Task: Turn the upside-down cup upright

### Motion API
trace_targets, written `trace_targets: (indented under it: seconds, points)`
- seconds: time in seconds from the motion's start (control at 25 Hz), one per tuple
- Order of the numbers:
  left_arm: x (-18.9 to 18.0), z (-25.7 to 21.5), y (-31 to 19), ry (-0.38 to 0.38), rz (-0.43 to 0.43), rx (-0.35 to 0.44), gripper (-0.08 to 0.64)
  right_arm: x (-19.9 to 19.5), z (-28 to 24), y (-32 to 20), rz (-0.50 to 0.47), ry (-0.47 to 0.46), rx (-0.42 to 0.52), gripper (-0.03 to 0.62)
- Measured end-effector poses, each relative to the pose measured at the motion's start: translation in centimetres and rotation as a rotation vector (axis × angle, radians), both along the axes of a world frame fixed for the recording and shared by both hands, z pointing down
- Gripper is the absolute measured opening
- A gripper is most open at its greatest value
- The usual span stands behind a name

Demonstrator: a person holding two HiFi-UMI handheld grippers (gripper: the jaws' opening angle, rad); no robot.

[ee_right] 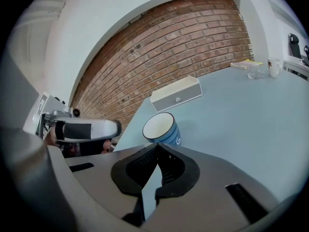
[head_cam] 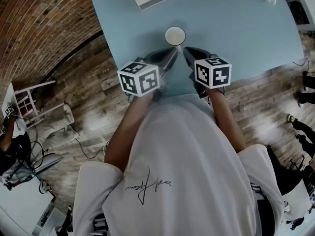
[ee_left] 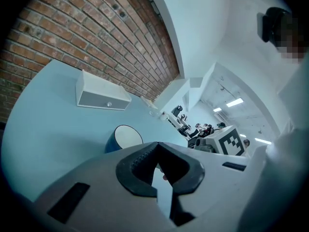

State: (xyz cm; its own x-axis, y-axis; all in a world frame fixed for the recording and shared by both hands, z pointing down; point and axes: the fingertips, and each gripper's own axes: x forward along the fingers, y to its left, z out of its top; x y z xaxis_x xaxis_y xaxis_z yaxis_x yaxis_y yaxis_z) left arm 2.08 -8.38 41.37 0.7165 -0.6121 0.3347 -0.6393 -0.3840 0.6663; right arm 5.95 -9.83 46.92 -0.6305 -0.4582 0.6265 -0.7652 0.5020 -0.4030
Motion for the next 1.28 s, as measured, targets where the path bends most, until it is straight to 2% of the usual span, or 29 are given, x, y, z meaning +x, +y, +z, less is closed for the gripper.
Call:
trace_targets:
  seconds: [0.28, 0.48, 0.72, 0.8, 0.92, 1.12, 1.28]
  points:
    - [-0.5, -0.4, 1.2, 0.009, -0.032, 0.005, 0.011, -1.0, -2.1, 0.8, -0.03, -0.048, 0.053, 0.02]
    - [-1.0, -1.3, 2.0, -0.023, -0.036, 0.04, 0.011, -2.0, -3.9, 1.7, -0.056, -0.066, 0.093, 0.02]
    - [-2.5, -2.5, 2.6, 0.017, -0.095, 0.044, 0.011, -2.8, -6.3, 2.4, -0.066, -0.077, 0.156, 0.02]
    - [-2.9, -3.2, 2.9, 0.002, -0.097, 0.068, 0.011, -2.9, -7.0, 2.8, -0.063, -0.081, 0.171, 0.02]
    - [-2.8, -4.2, 3.3, 0.019, -0.094, 0.087, 0.011, -2.7, -8.2, 3.4, -0.049, -0.086, 0.197, 0.02]
    - [-2.6, -5.1, 4.0, 0.075, -0.093, 0.079, 0.009, -2.7, -9.8, 4.6, -0.042, -0.09, 0.236, 0.02]
    - [-3.0, -5.6, 4.5, 0.072, -0.101, 0.09, 0.009, -2.5, -10.6, 5.4, -0.046, -0.079, 0.26, 0.02]
